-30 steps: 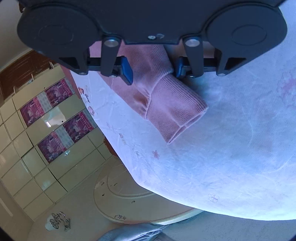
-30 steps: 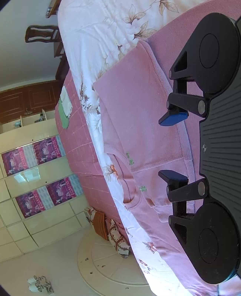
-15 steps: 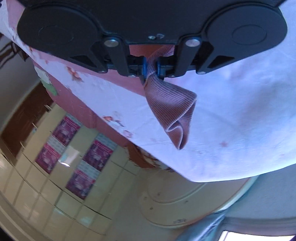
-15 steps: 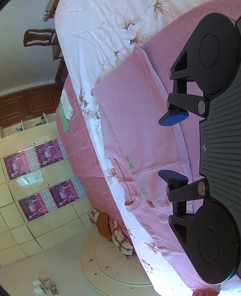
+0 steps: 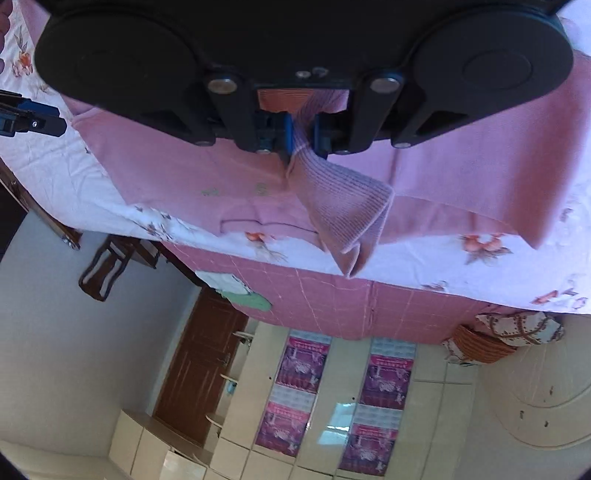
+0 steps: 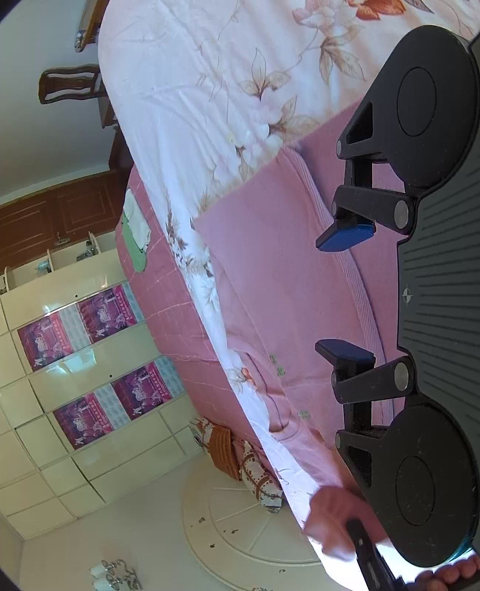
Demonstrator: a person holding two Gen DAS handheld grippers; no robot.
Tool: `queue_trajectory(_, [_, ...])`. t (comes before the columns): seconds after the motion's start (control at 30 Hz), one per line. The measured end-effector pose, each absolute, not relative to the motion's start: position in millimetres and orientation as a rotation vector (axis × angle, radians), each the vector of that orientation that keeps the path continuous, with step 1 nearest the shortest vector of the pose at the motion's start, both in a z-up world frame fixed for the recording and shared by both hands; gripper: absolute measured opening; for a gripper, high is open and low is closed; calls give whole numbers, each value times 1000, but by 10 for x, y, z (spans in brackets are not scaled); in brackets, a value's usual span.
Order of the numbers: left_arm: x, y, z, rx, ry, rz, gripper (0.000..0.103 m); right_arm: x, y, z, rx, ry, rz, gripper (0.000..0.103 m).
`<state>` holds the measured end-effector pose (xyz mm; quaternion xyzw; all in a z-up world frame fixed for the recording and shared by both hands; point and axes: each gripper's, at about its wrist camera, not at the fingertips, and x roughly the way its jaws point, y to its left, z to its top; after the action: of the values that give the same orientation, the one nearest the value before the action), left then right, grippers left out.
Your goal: Fold small clothes
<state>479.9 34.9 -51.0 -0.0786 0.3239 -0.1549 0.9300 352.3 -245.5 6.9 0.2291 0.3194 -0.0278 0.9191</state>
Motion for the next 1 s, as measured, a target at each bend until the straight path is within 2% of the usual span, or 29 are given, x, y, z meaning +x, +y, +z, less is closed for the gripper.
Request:
queue_trajectory(0.2, [4935,-396,-825,-29,723,-341,10,3477,-2762,7,490,669,-18,53])
queue_trajectory(0.27, [4964,-527,-942,-10,752,-344,16,3495,-2840,-36,507,678,-8,53])
queue_trajectory(0.33, [4925,-658,-987,32,756,-342,32,3536,-2900,-85,539,688,9,53])
queue_trajectory(0.4, [4795,-651,-906,50,723,-346,73,3599,-2888,-122,564,691,42,54])
queue_trajectory(0.53, [4464,-164,-710,2,668,-300,70,3787,-2702,-174,597,714,138,54])
queue_trajectory(0.63, [4170,450,-662,-12,649,-140,65,3967,-2516,-233,630,736,225,53])
queue_trajectory(0.7, [4052,847,-691,0,678,-36,52,4103,-2386,-312,653,761,265,53])
queue_trajectory(0.87, [4168,1395,-830,-3,756,50,51,4441,-2059,-510,632,832,314,53])
queue_trajectory(0.9, [4219,1413,-816,1,748,40,51,4488,-1986,-501,599,827,311,49])
queue_trajectory(0.93, [4275,1407,-806,16,744,32,51,4523,-1910,-476,556,827,318,31])
queue_trajectory(0.97, [4329,1402,-800,30,740,30,48,4559,-1814,-428,495,836,322,5])
queue_trajectory(1.0, [4370,1414,-810,22,740,30,44,4554,-1755,-359,445,814,312,5])
